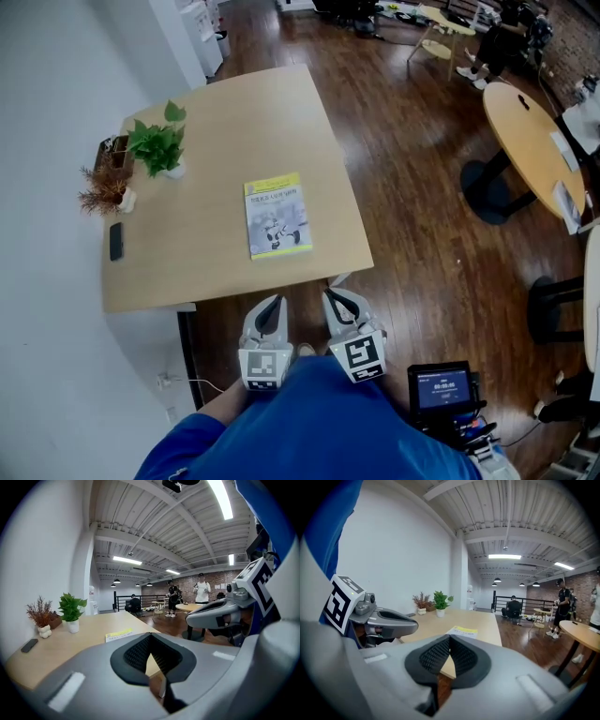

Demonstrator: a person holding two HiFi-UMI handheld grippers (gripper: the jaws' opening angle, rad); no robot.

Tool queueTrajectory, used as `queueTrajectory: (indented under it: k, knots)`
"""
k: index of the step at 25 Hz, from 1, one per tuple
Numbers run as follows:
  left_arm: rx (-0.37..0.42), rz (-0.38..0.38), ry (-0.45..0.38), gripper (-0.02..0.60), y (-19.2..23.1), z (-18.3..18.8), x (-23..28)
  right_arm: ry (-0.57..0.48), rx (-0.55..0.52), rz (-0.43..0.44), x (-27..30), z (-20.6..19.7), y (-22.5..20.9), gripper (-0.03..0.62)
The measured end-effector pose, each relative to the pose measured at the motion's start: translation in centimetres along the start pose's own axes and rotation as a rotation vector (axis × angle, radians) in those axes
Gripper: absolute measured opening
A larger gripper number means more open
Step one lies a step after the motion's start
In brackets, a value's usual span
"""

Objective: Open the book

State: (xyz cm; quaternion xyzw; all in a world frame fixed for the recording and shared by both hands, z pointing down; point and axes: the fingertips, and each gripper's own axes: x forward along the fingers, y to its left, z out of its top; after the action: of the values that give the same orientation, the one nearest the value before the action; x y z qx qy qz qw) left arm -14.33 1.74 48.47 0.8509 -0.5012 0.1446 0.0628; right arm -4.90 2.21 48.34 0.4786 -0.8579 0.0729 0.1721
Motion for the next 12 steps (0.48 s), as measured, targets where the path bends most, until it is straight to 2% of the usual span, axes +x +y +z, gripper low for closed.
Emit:
queueTrajectory:
  k: [5, 12]
  knots:
    - [0.028, 0.028, 0.041, 0.008, 1.1, -0.2, 4.3, -0.008, -0.009, 0.047, 3.3, 0.3, -3.3, 0.003]
    - [0.001, 0.067, 0.110, 0.008, 1.7, -0.3, 10.9, 0.014, 0.024, 0.092, 7.2, 0.2, -8.8, 0.003]
